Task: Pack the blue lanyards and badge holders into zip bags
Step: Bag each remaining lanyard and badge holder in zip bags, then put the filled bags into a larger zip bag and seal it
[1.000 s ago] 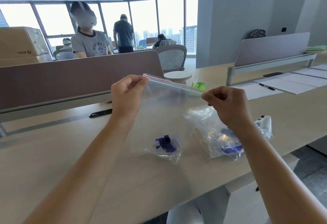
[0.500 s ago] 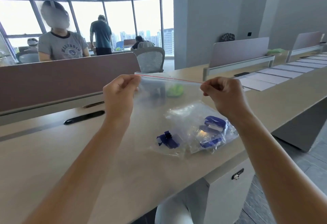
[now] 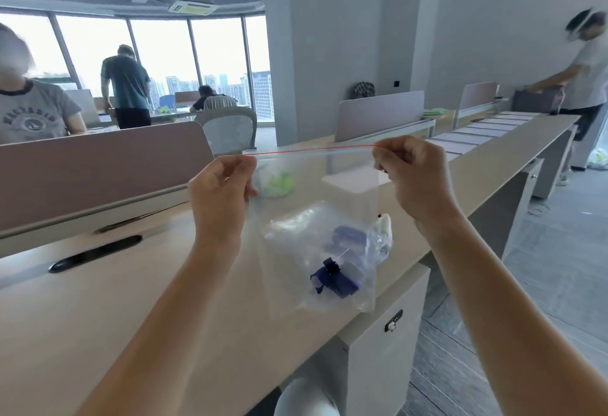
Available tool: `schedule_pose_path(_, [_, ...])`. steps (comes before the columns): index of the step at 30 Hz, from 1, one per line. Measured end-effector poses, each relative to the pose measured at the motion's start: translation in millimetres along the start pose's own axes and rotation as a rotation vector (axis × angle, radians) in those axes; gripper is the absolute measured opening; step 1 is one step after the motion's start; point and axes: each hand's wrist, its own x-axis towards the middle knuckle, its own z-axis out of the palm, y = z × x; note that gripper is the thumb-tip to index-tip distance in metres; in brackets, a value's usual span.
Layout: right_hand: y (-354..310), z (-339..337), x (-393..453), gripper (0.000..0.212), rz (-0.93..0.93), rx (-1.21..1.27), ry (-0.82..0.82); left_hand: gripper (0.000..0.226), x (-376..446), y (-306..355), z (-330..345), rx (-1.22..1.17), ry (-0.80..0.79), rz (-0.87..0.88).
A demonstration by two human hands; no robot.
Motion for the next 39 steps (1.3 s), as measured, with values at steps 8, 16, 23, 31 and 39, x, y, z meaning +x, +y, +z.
schedule_pose_path(8, [26,-2,52,0.004,0.002,-0.129,0.07,0.009,20,-37,32,-0.002,-0.092,-0.083])
schedule_pose_path(16, [142,89,147,0.01,0.097,-0.269,-0.015,0.005,89,-152,52,0.211,-0.06,-0.166])
schedule_pose_path(23, [268,154,162,0.01,0.268,-0.384,-0.217,0.016,111,-263,34,0.566,-0.071,-0.214])
schedule_pose_path(31, [247,157,148,0.058,0.332,-0.689,-0.572,0.023,101,-268,14,0.737,-0.188,-0.231])
schedule_pose_path(39, [140,156,46,0.053,0.063,-0.725,-0.672,0.02,51,-182,-52,0.812,-0.209,-0.15])
